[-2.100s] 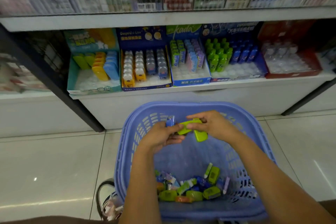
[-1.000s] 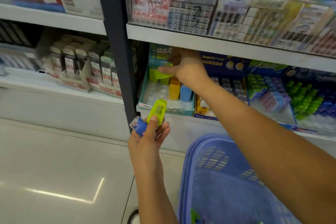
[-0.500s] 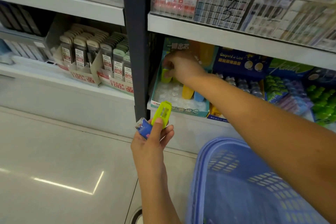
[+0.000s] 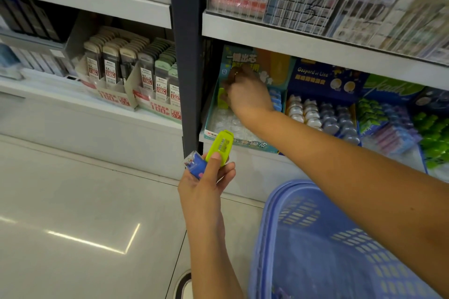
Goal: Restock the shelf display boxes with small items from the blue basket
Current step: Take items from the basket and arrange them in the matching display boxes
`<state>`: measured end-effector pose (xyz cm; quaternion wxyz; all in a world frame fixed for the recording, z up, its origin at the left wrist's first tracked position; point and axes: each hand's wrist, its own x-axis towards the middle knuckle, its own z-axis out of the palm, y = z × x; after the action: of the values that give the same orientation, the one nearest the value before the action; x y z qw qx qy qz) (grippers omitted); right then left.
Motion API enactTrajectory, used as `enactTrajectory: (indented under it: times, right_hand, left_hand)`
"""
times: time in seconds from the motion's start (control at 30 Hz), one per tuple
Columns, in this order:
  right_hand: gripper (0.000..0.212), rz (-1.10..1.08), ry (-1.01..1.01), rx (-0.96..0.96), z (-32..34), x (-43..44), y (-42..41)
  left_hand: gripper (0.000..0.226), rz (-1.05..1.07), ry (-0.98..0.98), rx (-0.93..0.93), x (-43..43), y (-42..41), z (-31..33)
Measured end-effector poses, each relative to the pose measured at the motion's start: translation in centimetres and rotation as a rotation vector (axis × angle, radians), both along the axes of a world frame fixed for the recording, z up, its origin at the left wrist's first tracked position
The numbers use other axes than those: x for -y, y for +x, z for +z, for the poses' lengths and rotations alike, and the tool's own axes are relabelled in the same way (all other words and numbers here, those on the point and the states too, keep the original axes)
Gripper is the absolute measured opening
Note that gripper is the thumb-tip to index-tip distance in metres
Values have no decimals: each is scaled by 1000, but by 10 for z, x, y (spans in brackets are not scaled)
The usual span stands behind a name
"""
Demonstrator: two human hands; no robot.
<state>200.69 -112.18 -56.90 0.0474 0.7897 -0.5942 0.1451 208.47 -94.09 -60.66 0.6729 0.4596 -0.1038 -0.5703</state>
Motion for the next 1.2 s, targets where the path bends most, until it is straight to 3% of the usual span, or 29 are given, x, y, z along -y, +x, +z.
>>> enactTrajectory:
  times: [0.27,0.3,0.43,0.47,0.6,0.77,0.87,1.0,1.2]
  right_hand:
    - [40,57,6,-196,13,-24,-7]
    - [42,68,-10,-129,16,-32,-9]
    - [28,193,51,441,32,-81,-31]
    - [28,277,70,431,34,-95,-38]
    - [49,552,100,44,25,-136,-57]
    - [38,624,21,-109,25,-128,-58]
    - [40,493,77,-26,33,-107,-57]
    - [41,201,67,382,43,-61,-45]
    - [36,4,197,176,29,-11,-35]
  left_hand:
    - [17,-4,-44,-19,-5,-2,9]
    - [16,-5,-49,-25,-6,-3,10]
    - [14,20,-45,3,-5,-4,10]
    - [14,24,-40,17,-5,-5,11]
    - [15,-30,-31,120,-4,-8,11]
    - [7,-102,-65,279,-6,-11,14]
    - [12,-58,-114,214,-5,-5,16]
    - [13,-38,-38,219,-4,-5,10]
    - [11,-65,6,241,-1,-7,1]
